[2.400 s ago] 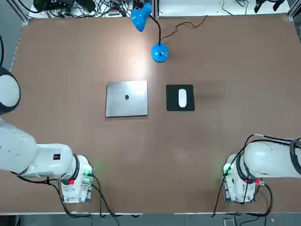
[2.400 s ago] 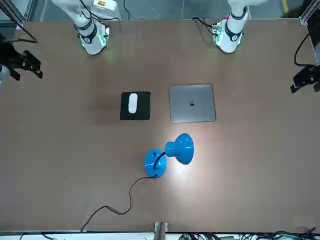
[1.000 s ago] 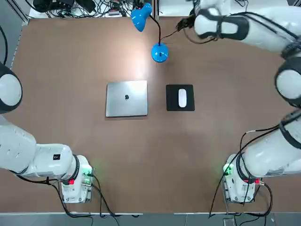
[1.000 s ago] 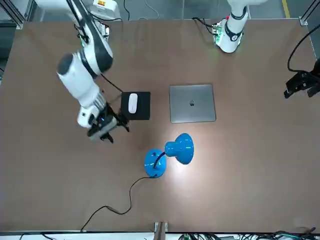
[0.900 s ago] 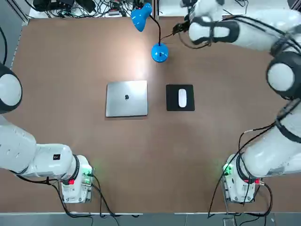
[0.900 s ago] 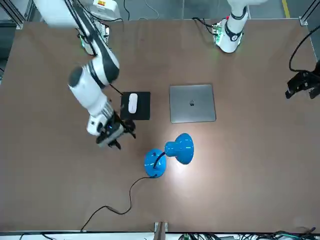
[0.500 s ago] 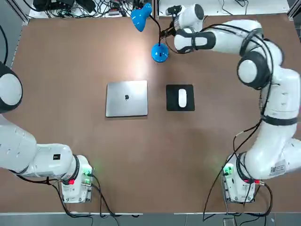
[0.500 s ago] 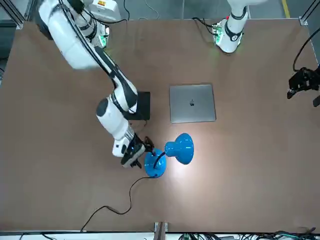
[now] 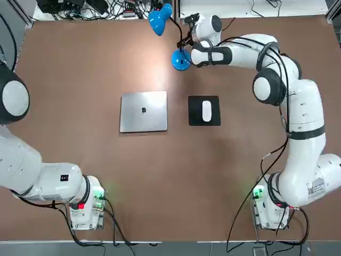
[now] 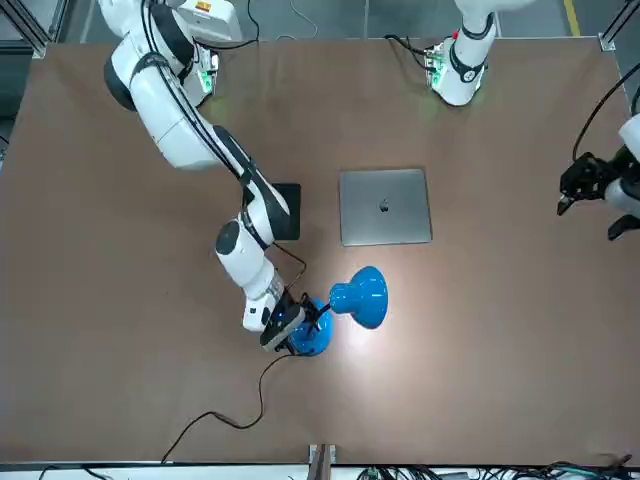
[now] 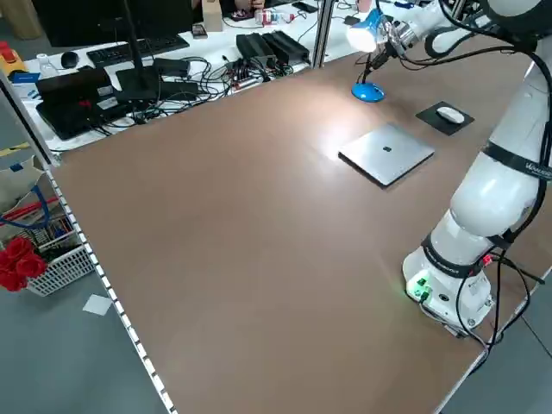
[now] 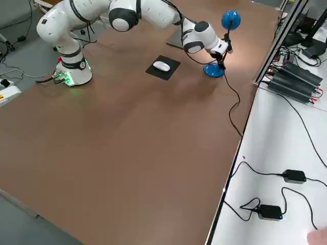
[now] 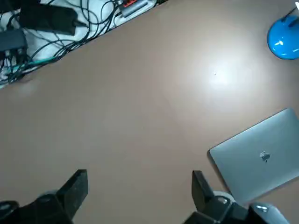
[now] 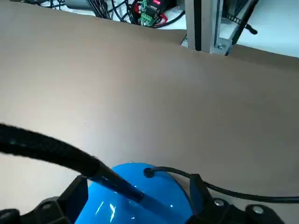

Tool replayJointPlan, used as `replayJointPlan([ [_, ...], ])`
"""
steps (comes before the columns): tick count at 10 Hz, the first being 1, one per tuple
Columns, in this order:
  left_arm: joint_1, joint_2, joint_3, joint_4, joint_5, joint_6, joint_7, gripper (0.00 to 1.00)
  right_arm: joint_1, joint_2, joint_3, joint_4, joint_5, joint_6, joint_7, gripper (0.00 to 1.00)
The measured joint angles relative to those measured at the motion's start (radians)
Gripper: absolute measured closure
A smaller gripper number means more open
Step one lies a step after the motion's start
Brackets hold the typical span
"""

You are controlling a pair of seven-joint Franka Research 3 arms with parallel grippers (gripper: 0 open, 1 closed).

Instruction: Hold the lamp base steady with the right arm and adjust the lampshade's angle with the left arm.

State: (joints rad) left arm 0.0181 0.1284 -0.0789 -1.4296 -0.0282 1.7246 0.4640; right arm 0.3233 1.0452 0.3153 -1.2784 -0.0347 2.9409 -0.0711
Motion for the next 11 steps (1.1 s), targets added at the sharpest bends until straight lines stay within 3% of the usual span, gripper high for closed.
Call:
replayJointPlan([
  [2,0.0,0.031,-0.027,0.0,0.0,0.041,0.111,0.02,0.023,0.024,-0.02,0.019,-0.004,0.014,0.0,0.14],
  [5,-0.002,0.074,-0.091,0.001,0.0,0.144,0.196,0.02,0.037,0.032,-0.028,0.03,-0.005,0.014,-0.001,0.41],
  [9,-0.003,0.087,-0.171,0.006,0.0,0.159,0.218,0.02,0.046,0.045,-0.034,0.03,-0.005,0.015,-0.001,0.45],
  [11,-0.007,0.117,-0.212,0.021,0.0,0.164,0.217,0.02,0.046,0.048,-0.037,0.032,-0.005,0.022,-0.001,0.53],
])
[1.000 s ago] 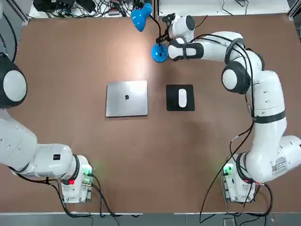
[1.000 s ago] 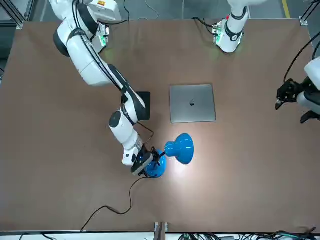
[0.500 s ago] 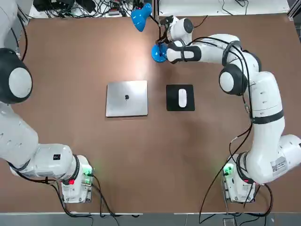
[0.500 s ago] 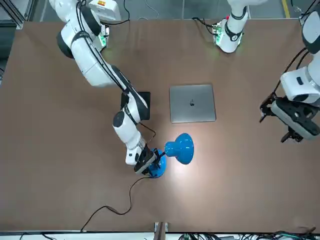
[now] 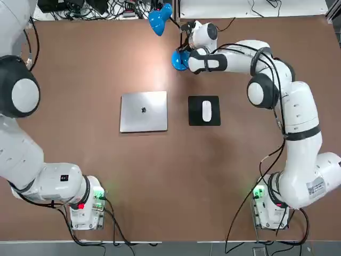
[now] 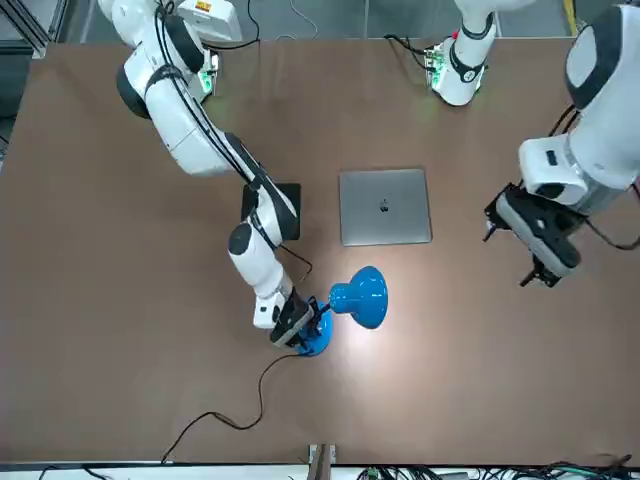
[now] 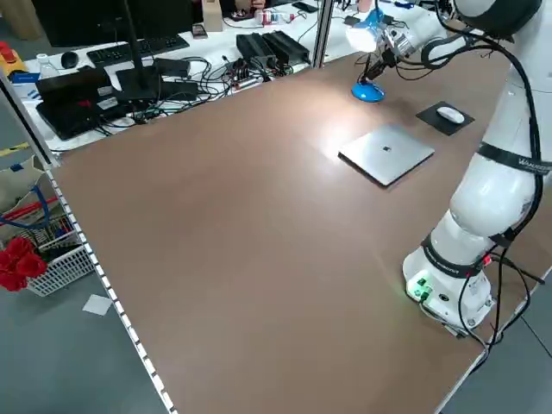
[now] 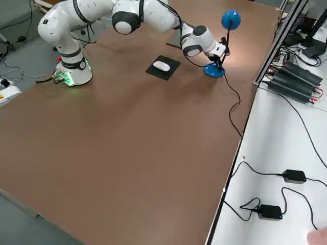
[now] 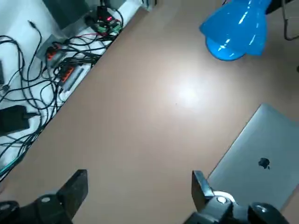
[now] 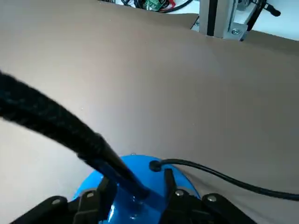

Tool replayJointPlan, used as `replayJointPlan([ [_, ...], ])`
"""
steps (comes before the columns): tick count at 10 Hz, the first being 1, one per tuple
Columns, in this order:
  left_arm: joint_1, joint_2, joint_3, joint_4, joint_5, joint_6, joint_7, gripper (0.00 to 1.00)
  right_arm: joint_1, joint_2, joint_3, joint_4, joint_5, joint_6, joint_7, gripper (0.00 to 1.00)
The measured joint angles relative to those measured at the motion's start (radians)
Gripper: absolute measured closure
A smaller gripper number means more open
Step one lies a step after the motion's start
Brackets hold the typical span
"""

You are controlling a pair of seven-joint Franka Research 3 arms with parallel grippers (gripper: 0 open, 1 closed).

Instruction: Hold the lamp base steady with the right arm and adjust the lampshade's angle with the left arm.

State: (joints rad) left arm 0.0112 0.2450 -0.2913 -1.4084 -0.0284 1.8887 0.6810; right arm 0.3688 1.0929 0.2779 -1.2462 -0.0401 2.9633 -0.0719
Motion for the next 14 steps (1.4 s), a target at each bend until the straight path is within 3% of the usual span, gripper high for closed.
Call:
replayJointPlan([
  [2,-0.005,0.03,-0.027,0.042,0.0,0.001,-0.029,0.01,0.0,0.003,-0.002,0.004,0.0,0.001,0.0,0.62],
  [7,-0.097,0.135,-0.075,0.127,0.0,0.002,-0.135,0.0,0.001,0.005,-0.008,0.007,0.0,0.002,-0.001,0.69],
  [10,-0.183,0.216,-0.078,0.184,0.086,0.018,-0.22,0.0,0.003,0.005,-0.008,0.008,0.0,0.003,-0.002,0.7],
  [14,-0.263,0.264,-0.078,0.213,0.104,0.1,-0.34,0.0,0.013,0.006,-0.02,0.011,-0.001,0.005,-0.003,0.7],
])
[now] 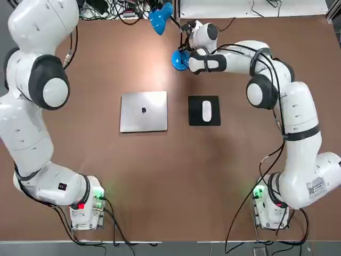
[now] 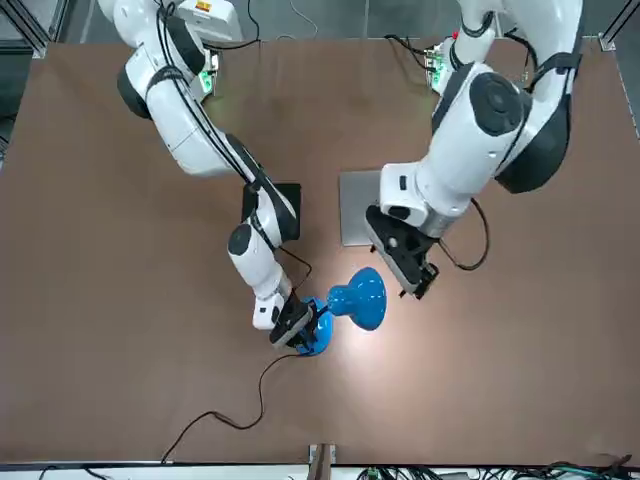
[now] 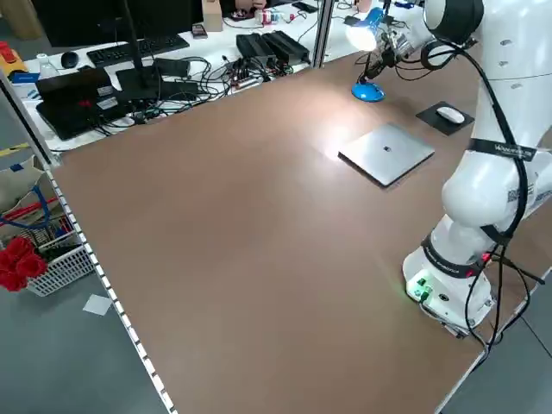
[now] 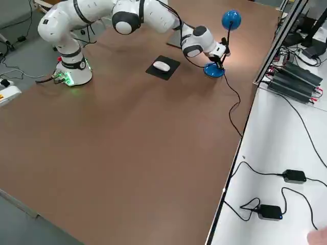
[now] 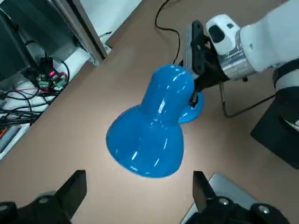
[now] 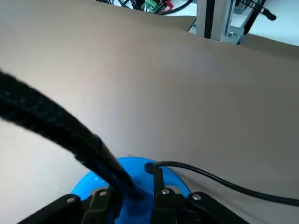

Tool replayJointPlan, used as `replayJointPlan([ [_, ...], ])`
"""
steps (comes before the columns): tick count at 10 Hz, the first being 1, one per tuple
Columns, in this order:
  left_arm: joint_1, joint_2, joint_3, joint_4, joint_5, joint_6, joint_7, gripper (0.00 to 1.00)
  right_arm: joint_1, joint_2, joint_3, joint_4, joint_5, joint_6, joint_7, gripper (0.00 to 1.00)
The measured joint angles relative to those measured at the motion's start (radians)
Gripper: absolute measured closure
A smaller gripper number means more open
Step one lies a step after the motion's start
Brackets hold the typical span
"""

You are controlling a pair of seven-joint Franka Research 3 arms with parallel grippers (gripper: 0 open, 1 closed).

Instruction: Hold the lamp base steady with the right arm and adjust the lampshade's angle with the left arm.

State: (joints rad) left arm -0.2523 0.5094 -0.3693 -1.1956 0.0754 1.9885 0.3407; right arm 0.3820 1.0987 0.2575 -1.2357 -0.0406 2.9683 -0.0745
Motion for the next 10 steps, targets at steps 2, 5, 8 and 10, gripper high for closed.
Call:
replayJointPlan([
  [2,-0.007,0.013,0.006,0.004,0.001,0.039,-0.02,0.0,0.006,0.004,-0.007,0.009,0.0,0.0,0.0,0.7],
  [5,-0.006,0.016,0.019,0.015,0.001,0.045,-0.02,0.0,0.015,0.008,-0.02,0.015,0.0,0.002,0.0,0.7],
  [8,-0.01,0.015,0.019,0.023,0.001,0.042,-0.02,0.0,0.016,0.01,-0.021,0.017,0.0,0.005,0.0,0.73],
  [10,-0.008,0.012,0.015,0.026,0.001,0.044,0.008,0.0,0.019,0.012,-0.022,0.017,0.0,0.012,0.0,0.76],
])
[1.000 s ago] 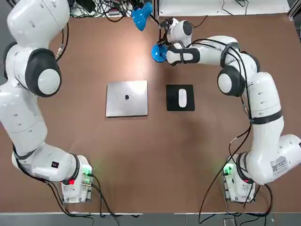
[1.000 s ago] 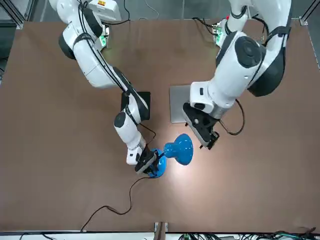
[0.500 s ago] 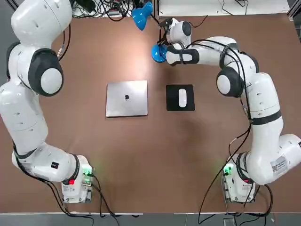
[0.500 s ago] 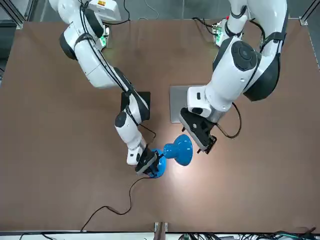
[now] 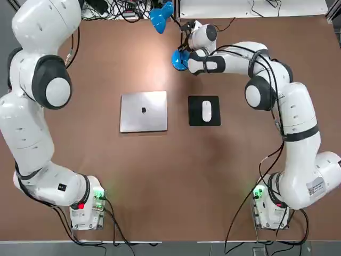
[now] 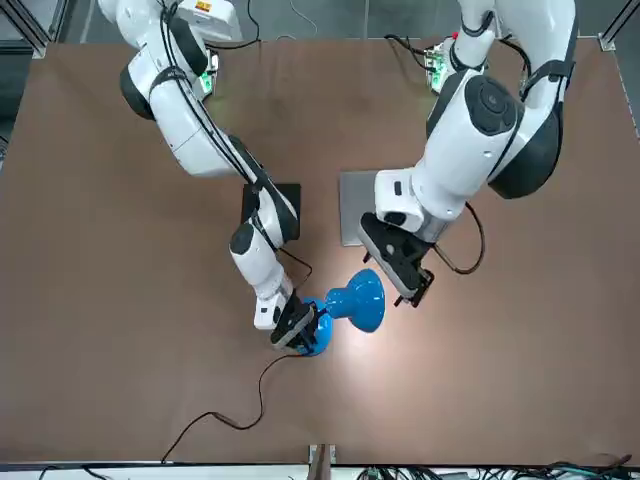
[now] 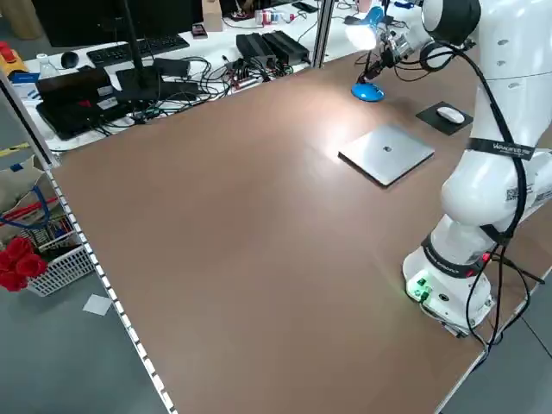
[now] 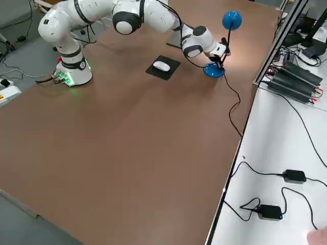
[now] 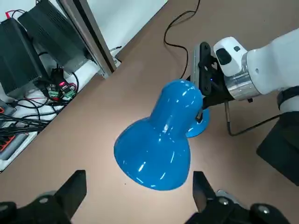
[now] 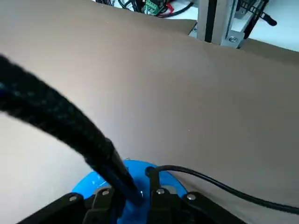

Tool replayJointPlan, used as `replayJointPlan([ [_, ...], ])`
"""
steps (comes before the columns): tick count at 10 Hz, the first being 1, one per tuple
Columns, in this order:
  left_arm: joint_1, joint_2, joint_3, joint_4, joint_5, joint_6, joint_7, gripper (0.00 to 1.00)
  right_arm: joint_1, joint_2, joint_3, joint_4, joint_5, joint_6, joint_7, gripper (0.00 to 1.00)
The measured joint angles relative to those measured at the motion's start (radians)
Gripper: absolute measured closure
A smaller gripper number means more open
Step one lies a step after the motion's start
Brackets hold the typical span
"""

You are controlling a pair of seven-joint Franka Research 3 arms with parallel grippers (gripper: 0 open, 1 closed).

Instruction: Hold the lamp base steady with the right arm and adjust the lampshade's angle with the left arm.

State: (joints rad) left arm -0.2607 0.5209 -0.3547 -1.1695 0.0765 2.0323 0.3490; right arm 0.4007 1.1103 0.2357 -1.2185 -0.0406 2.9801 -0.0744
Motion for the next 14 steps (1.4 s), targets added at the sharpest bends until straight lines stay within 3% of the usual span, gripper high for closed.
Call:
replayJointPlan([
  [6,-0.009,0.061,-0.054,-0.007,-0.009,0.199,0.234,0.0,0.004,0.004,-0.003,0.0,0.0,0.015,0.0,0.81],
  [14,-0.001,0.155,-0.061,-0.007,-0.092,0.29,0.379,0.0,0.007,0.004,-0.004,0.0,0.0,0.019,0.0,0.85],
])
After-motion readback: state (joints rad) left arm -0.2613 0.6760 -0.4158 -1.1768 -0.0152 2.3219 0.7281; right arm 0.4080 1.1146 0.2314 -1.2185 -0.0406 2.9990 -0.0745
